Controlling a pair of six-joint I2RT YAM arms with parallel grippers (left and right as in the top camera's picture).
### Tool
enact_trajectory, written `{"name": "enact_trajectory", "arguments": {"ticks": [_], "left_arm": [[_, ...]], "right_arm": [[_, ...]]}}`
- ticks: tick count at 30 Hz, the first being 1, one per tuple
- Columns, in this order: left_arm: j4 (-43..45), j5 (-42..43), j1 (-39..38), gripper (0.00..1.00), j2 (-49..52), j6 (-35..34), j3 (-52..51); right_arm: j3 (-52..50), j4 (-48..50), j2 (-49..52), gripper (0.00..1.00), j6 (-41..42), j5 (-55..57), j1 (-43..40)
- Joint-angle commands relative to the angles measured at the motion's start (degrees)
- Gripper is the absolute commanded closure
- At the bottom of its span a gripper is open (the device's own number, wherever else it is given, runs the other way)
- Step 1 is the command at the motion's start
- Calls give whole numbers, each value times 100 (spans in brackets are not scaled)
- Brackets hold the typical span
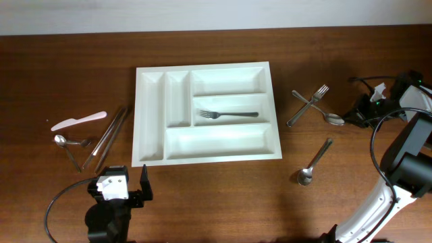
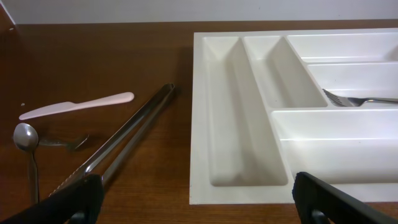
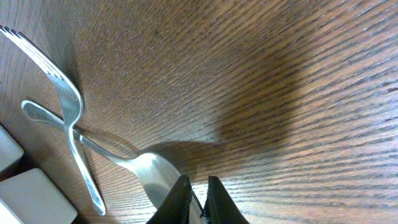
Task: Pack container
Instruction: 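Move the right gripper over the silver spoon on the right, then lower the right gripper and grasp the silver spoon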
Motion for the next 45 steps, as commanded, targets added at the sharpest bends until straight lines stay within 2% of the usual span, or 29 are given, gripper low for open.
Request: {"name": "enact_trajectory", "arguments": {"ticks": [1, 3, 8, 12, 25, 36, 45], "left_arm": [[-24, 42, 0, 1, -44, 109, -11], [-24, 42, -2, 1, -44, 109, -11], [-24, 39, -2, 1, -44, 109, -11], [-24, 39, 0, 1, -44, 109, -11], [-24, 39, 0, 1, -44, 109, -11], [-24, 39, 0, 1, -44, 109, -11], [-24, 39, 0, 1, -44, 109, -11]], "right_arm": [[-57, -28, -48, 85, -20, -28, 11], [-57, -9, -48, 78, -146, -28, 11], [-57, 114, -48, 53, -756, -7, 125], [-55, 192, -48, 42, -1062, 31, 323], [-55, -223, -48, 41, -1163, 1156, 1401], [-57, -778, -48, 40, -1154, 1915, 1429], [-57, -868, -48, 42, -1113, 1965, 1429]]}}
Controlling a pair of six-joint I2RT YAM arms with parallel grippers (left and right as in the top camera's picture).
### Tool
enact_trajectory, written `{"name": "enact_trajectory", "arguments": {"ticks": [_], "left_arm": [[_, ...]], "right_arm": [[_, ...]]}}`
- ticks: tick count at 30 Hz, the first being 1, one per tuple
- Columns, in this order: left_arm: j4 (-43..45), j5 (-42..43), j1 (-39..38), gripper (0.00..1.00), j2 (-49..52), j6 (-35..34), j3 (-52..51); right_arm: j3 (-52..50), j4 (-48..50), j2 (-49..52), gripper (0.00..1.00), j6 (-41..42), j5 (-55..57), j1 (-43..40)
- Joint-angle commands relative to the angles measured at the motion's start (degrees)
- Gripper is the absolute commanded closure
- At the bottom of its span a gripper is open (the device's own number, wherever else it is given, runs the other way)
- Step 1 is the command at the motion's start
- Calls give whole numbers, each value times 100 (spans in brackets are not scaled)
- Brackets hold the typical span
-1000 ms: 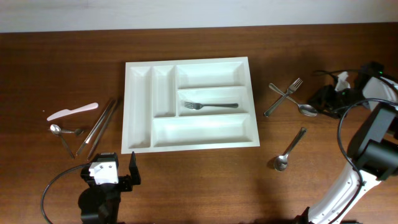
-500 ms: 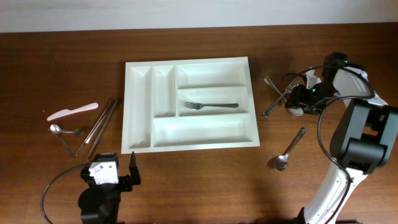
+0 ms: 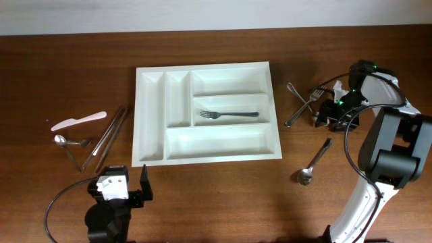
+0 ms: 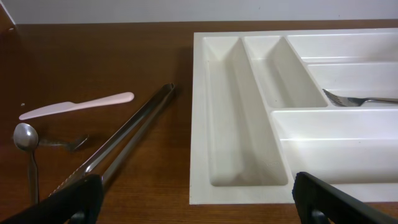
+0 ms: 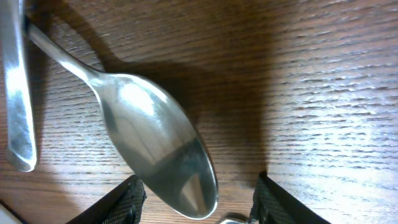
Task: Pack container
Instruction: 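Lower the right gripper and grasp the silver spoon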
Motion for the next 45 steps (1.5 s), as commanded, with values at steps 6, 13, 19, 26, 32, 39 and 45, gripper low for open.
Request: {"name": "enact_trajectory", "arguments": {"ticks": [6, 13, 19, 26, 32, 39, 45], "left_arm": [[-24, 42, -2, 1, -44, 109, -11], [-24, 42, -2, 1, -44, 109, -11], [-24, 42, -2, 1, -44, 109, -11], [-24, 42, 0, 1, -44, 109, -11], [-24, 42, 0, 1, -44, 109, -11], [-24, 44, 0, 1, -44, 109, -11], [-24, 42, 0, 1, -44, 109, -11]], "right_arm": [[-68, 269, 37, 49, 4, 136, -4], [-68, 656, 37, 48, 4, -372, 13], [-68, 898, 37, 48, 0, -446, 153], [-68, 1021, 37, 67, 7, -448, 326], [-68, 1021, 37, 88, 92, -446, 337], [-68, 1012, 37, 96, 107, -446, 337], [-66, 994, 35, 96, 157, -446, 302]]}}
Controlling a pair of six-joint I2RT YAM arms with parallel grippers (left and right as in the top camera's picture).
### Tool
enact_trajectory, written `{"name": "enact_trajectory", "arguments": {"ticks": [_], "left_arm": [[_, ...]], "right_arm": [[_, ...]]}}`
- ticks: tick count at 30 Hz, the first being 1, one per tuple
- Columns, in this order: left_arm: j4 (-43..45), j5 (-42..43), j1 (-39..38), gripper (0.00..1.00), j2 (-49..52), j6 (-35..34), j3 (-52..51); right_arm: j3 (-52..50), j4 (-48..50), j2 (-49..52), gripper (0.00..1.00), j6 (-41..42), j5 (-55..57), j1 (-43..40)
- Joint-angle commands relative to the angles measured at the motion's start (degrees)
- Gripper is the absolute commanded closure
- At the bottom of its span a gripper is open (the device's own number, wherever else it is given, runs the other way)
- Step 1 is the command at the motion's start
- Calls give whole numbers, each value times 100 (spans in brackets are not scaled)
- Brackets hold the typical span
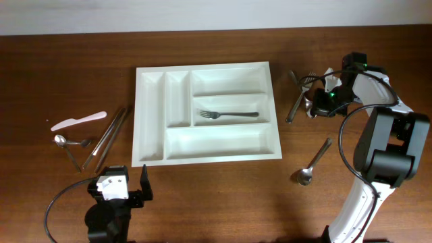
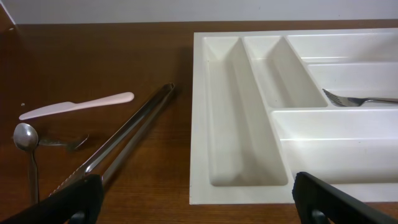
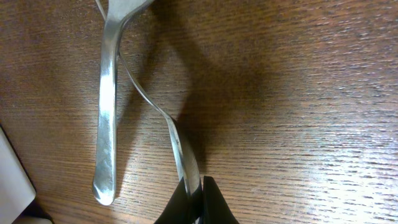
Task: Pack container
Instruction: 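Lower the right gripper and grasp the silver spoon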
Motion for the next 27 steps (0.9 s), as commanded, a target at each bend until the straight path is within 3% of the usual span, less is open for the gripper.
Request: {"name": "enact_trajectory", "arguments": {"ticks": [1, 13, 27], "left_arm": [[-24, 42, -2, 1, -44, 109, -11], [-24, 42, -2, 1, -44, 109, -11], [-24, 42, -2, 1, -44, 109, -11]], "right_arm": [[-57, -7, 52, 96, 151, 271, -24], [223, -90, 52, 96, 756, 479, -535], [1073, -660, -243, 96, -31, 1025, -463]]}}
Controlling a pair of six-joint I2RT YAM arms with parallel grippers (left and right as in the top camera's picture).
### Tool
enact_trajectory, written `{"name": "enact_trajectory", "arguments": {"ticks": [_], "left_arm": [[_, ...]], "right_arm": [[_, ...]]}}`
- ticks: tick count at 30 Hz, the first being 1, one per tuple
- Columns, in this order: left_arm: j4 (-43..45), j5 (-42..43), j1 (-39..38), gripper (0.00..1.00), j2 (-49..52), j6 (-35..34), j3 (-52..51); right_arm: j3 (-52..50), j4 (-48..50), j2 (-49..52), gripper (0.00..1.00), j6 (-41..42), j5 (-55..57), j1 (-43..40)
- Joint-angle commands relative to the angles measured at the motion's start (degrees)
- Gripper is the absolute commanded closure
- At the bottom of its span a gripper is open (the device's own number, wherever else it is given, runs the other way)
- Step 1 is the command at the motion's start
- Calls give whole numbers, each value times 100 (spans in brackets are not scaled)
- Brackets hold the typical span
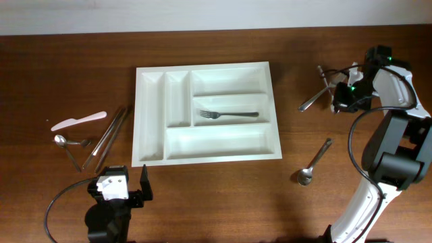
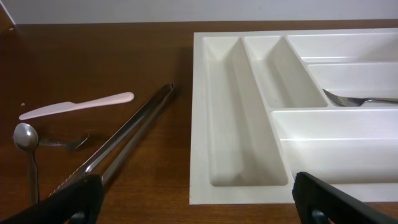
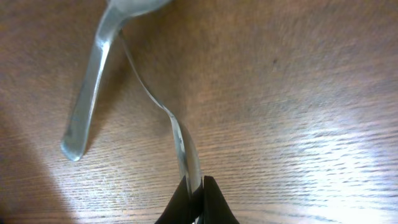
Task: Pack container
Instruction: 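Lower the right gripper and grasp the silver spoon, then carry the spoon to the tray's upper compartment and lower it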
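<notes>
The white cutlery tray (image 1: 202,66) lies mid-table with one fork (image 1: 228,115) in its middle compartment; its near-left rim (image 2: 199,124) and that fork (image 2: 360,99) also show in the left wrist view. Right of the tray, my right gripper (image 1: 339,101) is shut on a thin curved spoon (image 3: 177,134) seen edge-on, pinched at the fingertips of the right gripper (image 3: 194,199). A second fork (image 3: 90,106) lies across the spoon's far end on the wood (image 1: 310,100). My left gripper (image 2: 199,208) stands open before the tray's near-left corner, holding nothing.
Another spoon (image 1: 314,164) lies on the table near the right front. Left of the tray are long metal tongs (image 2: 118,143), a pale pink knife (image 2: 74,106) and a small spoon (image 2: 26,140) with another small piece beside it. A cable loops by the right arm.
My right gripper, still shut on the spoon, has moved right, away from the tray. The fork crossing the spoon has shifted right with it. The left arm has not moved.
A fork and a spoon lay crossed right of the tray, with my right gripper shut beside the spoon's bowl. Then it stood open around the bowl. Then it was shut on the spoon nearer the tray, and now farther right. The left arm stayed still throughout.
</notes>
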Motion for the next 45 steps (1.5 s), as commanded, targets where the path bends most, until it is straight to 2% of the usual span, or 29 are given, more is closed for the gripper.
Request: {"name": "enact_trajectory", "arguments": {"ticks": [1, 14, 26, 35, 40, 45], "left_arm": [[-24, 42, -2, 1, -44, 109, -11], [-24, 42, -2, 1, -44, 109, -11], [-24, 42, 0, 1, -44, 109, -11], [-24, 42, -2, 1, -44, 109, -11], [-24, 42, -2, 1, -44, 109, -11], [-24, 42, -2, 1, -44, 109, -11]], "right_arm": [[328, -76, -256, 96, -170, 221, 48], [542, -181, -304, 96, -168, 170, 68], [2138, -726, -313, 96, -323, 179, 245], [2223, -839, -313, 96, -407, 258, 505], [2223, -1014, -313, 96, -439, 238, 813], [2223, -1250, -313, 96, -1084, 105, 1480]]}}
